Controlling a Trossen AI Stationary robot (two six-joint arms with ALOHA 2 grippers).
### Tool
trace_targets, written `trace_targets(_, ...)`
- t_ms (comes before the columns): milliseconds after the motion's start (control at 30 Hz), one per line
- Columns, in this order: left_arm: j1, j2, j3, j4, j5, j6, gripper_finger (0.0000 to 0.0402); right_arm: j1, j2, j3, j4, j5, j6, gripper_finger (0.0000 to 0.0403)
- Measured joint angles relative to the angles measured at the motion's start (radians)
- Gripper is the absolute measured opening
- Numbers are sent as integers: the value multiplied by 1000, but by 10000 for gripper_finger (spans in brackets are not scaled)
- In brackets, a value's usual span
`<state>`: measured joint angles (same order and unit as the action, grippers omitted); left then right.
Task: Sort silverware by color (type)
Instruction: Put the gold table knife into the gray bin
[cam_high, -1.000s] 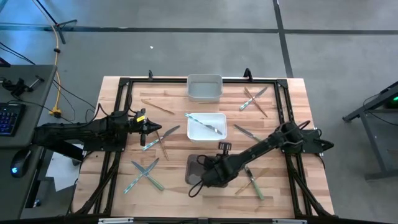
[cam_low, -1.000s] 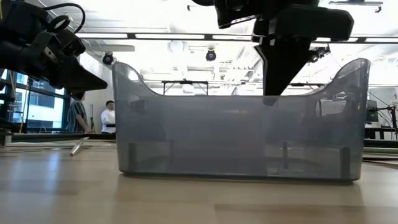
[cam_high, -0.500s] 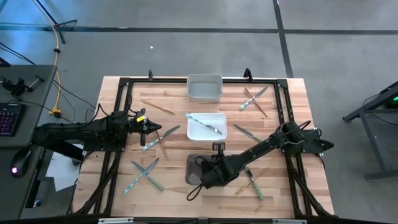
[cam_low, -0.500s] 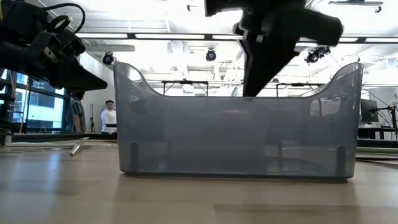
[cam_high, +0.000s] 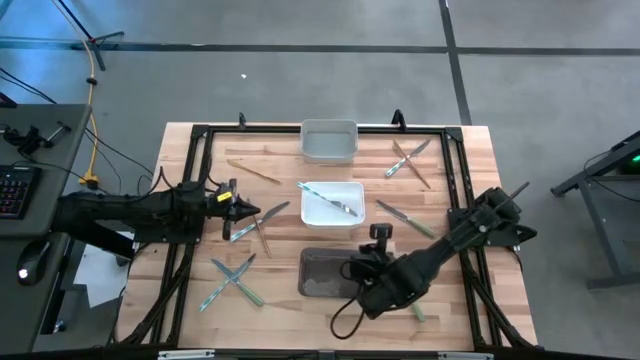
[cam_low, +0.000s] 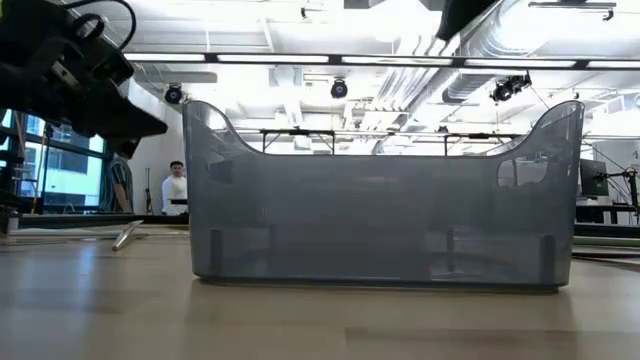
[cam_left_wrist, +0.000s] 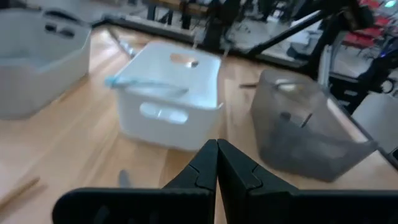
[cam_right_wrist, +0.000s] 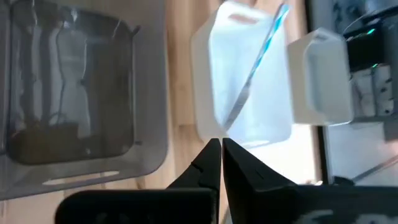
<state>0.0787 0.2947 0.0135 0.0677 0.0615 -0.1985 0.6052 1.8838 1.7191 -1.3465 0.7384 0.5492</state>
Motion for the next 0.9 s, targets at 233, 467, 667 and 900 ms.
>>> trace_targets(233, -87, 30, 0, 94, -34, 24, 0, -26, -14, -26, 102, 30, -94, 0)
trace_targets(467, -118, 85, 0, 119, -83, 27, 0, -102, -195, -392, 566, -66, -307, 0)
trace_targets(667, -119, 125, 0, 125, -100, 20, 0, -213, -497, -762, 1044, -203, -481, 0)
trace_targets(900, -119, 165, 0, 219, -94, 8, 0, -423, -783, -1073, 1180, -254, -434, 0)
